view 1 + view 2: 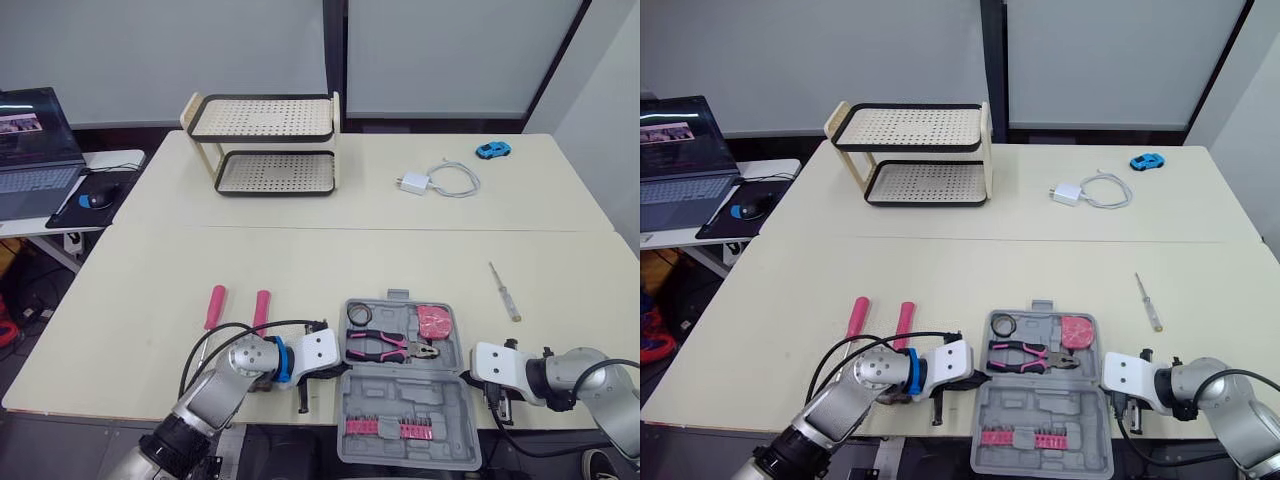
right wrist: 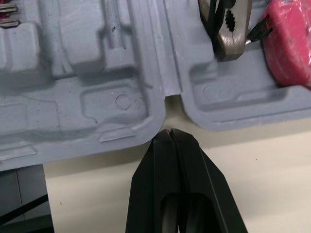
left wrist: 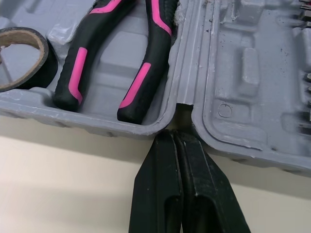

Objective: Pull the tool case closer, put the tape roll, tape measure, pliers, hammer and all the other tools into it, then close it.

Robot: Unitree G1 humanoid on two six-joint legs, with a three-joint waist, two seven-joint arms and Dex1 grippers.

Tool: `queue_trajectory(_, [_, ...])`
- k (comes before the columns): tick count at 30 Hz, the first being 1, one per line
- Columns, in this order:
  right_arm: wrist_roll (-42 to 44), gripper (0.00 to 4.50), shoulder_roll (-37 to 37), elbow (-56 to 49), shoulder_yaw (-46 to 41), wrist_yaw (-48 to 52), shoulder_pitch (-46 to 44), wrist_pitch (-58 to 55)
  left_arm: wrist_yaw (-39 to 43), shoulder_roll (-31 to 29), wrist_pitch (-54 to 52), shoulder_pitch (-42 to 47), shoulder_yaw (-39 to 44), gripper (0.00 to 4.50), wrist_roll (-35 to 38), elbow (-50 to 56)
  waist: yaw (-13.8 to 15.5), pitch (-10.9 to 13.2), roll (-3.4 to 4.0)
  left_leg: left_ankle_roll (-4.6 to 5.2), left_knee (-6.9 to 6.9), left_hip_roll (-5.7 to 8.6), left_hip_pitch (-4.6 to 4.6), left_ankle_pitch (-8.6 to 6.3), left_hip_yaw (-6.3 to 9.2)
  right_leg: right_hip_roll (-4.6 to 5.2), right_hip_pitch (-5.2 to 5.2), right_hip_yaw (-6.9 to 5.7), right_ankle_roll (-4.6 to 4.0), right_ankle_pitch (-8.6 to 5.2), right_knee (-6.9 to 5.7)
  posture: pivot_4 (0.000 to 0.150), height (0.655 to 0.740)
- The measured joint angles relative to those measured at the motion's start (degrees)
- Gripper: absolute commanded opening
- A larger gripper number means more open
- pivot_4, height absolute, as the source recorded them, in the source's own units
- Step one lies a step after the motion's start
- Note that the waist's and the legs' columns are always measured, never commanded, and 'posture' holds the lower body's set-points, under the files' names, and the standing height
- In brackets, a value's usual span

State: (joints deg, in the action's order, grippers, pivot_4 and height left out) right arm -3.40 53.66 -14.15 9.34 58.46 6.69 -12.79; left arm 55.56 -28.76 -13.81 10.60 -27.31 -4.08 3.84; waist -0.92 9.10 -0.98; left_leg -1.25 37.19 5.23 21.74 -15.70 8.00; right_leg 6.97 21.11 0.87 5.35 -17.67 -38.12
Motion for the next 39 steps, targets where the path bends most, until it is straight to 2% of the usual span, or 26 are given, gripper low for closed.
queue_trajectory(9, [-0.39,0.05,-1.19,0.88,-0.02,0.01,-0.7,-0.56,-0.02,0.92,-1.16,-0.13,-0.18,0.05,-0.81,0.0,0.28,-0.21,-0.06,0.03,0.01,-0.01,-0.17,-0.01,0.02,-0.01,-0.18,0.01,0.03,0.02,0.01,0.15,0.74])
queue_trajectory(16, [-2.13,0.05,-3.78,3.47,0.51,-0.31,-3.98,-0.72,-0.19,1.37,-0.98,1.42,0.84,0.05,-0.87,-2.51,0.27,-0.2,-0.09,0.04,-0.14,-0.02,-0.83,-0.03,0.02,-0.03,-0.83,0.01,0.05,0.01,0.15,0.15,0.74])
queue_trajectory(39, [-5.65,0.05,-8.72,12.4,2.47,-2.78,-14.17,0.67,-3.85,5.77,0.6,10.58,3.09,0.05,-3.21,-13.95,0.54,-0.19,-0.08,0.03,-0.14,0.03,-0.82,-0.02,0.08,-0.01,-0.81,0.01,0.05,0.01,0.16,0.15,0.74])
